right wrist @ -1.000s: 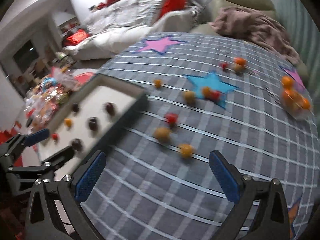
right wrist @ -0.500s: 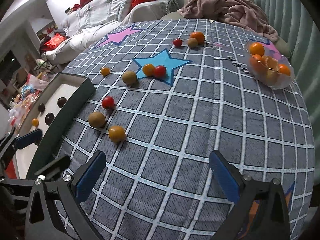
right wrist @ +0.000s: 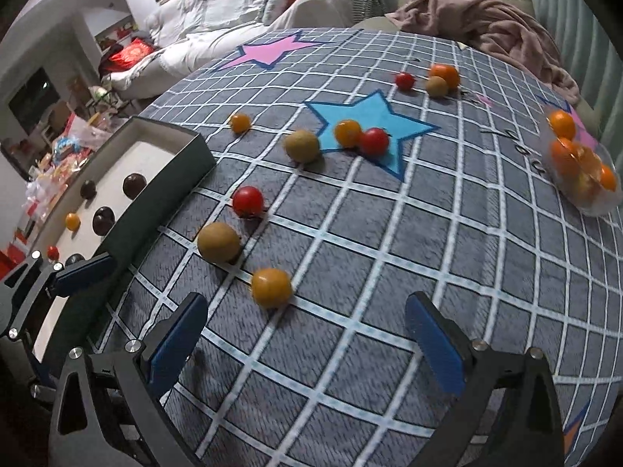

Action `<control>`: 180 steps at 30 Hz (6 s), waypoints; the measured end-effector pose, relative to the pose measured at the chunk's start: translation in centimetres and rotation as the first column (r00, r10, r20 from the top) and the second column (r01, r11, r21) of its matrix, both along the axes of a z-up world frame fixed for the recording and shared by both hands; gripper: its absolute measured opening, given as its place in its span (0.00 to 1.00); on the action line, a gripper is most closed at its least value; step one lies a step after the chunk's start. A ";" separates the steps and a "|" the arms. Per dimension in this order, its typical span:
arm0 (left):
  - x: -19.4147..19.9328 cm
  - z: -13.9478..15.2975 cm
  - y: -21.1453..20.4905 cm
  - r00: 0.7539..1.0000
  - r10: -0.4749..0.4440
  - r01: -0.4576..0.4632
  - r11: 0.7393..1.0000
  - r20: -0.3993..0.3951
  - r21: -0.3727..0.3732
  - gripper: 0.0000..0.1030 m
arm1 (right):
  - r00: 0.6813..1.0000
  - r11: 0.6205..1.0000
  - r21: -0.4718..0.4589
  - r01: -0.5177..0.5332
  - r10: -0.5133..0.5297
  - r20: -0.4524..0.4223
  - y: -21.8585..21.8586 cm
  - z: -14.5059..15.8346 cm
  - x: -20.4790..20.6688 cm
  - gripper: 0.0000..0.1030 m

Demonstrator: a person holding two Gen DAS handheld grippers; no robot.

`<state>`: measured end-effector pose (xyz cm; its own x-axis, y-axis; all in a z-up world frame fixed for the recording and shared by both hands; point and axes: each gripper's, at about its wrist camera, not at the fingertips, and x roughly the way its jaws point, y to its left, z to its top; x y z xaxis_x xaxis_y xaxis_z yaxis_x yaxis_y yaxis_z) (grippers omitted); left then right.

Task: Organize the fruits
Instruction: 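Move both tools to the table and grasp a yellow tomato with each, then carry both yellow tomatoes over the white tray, lowering them, then open both tools to drop the yellow tomatoes into the tray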

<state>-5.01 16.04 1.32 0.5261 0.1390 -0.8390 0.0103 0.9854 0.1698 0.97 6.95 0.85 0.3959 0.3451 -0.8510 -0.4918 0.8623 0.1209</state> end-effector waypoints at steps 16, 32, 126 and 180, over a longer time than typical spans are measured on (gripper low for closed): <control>2.5 0.1 -0.3 0.999 0.004 -0.005 1.000 0.031 0.004 0.80 | 0.994 0.993 -0.096 0.072 -0.063 0.094 -1.5 0.0 1.0 0.55; 4.7 -0.5 -2.1 0.997 -0.069 0.071 0.996 0.047 -0.053 0.28 | 0.999 0.998 0.033 0.045 -0.046 0.028 -3.3 0.2 1.6 0.23; -8.2 1.2 17.5 0.964 0.265 -0.254 0.948 0.033 -0.191 0.28 | 0.975 0.975 0.053 -0.218 0.220 -0.037 14.8 4.5 -8.3 0.23; -0.4 6.0 4.2 0.992 0.027 -0.020 0.998 0.121 -0.053 0.88 | 0.985 0.985 -0.018 0.172 -0.172 -0.003 -1.7 2.5 2.9 1.00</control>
<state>-5.44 20.28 7.33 0.6216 0.1107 -0.7755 -0.0305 0.9926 0.1173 3.92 5.27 3.36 0.4440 0.2570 -0.8584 -0.3357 0.9359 0.1066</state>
